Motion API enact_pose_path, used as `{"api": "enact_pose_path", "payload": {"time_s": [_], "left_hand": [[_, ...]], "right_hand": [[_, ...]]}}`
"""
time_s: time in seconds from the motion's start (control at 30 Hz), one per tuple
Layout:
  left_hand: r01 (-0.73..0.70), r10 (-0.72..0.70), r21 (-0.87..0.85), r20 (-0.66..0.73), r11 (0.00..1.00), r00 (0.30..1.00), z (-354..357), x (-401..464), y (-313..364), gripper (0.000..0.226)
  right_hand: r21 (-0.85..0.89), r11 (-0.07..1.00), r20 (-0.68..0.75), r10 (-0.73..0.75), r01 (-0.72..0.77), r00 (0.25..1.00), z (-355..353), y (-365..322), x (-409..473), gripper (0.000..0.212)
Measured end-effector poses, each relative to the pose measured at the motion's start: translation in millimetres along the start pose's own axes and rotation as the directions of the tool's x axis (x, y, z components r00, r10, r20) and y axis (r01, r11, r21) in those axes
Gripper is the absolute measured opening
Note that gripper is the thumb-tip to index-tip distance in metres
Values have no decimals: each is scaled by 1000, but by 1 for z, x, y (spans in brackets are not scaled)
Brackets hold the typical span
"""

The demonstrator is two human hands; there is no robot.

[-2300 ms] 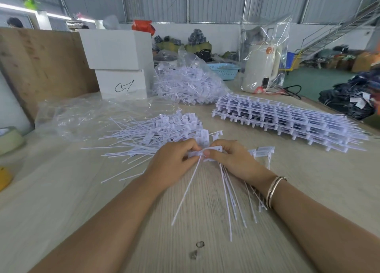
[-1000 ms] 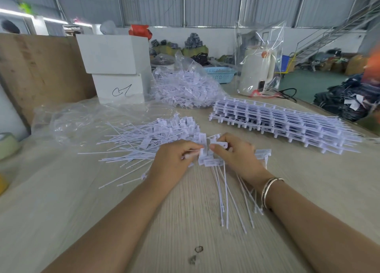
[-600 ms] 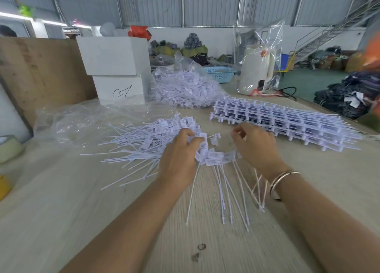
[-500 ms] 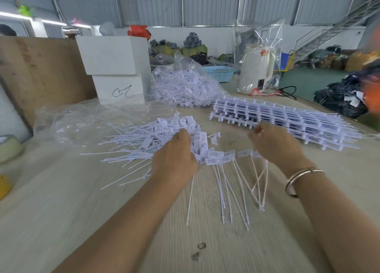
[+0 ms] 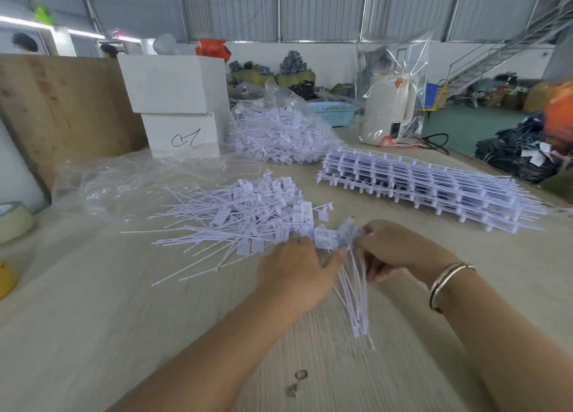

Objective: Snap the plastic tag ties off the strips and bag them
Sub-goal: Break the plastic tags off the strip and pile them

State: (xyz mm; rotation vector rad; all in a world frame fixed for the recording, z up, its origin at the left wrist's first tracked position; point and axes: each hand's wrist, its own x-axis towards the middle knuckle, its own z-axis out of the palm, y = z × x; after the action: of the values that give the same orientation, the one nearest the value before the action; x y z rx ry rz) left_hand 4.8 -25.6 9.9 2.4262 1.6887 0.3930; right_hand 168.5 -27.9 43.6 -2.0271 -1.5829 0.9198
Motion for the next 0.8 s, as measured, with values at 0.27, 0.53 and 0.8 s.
{"api": "enact_pose_path", "payload": {"time_s": [0.27, 0.53, 0.8], "left_hand": [[49, -48, -23, 32, 999, 998, -9, -1, -6, 80], [-40, 35, 55, 85, 998, 996, -14, -6, -3, 32], [-263, 259, 193, 44, 945, 965, -20, -6, -9, 11]], "right_hand": [[288, 957, 113, -65, 30, 992, 13, -17, -21, 27], [179, 971, -428, -67, 157, 901, -7, 5, 3, 27], [103, 976, -518, -114, 194, 848, -3, 29, 25, 22]]}}
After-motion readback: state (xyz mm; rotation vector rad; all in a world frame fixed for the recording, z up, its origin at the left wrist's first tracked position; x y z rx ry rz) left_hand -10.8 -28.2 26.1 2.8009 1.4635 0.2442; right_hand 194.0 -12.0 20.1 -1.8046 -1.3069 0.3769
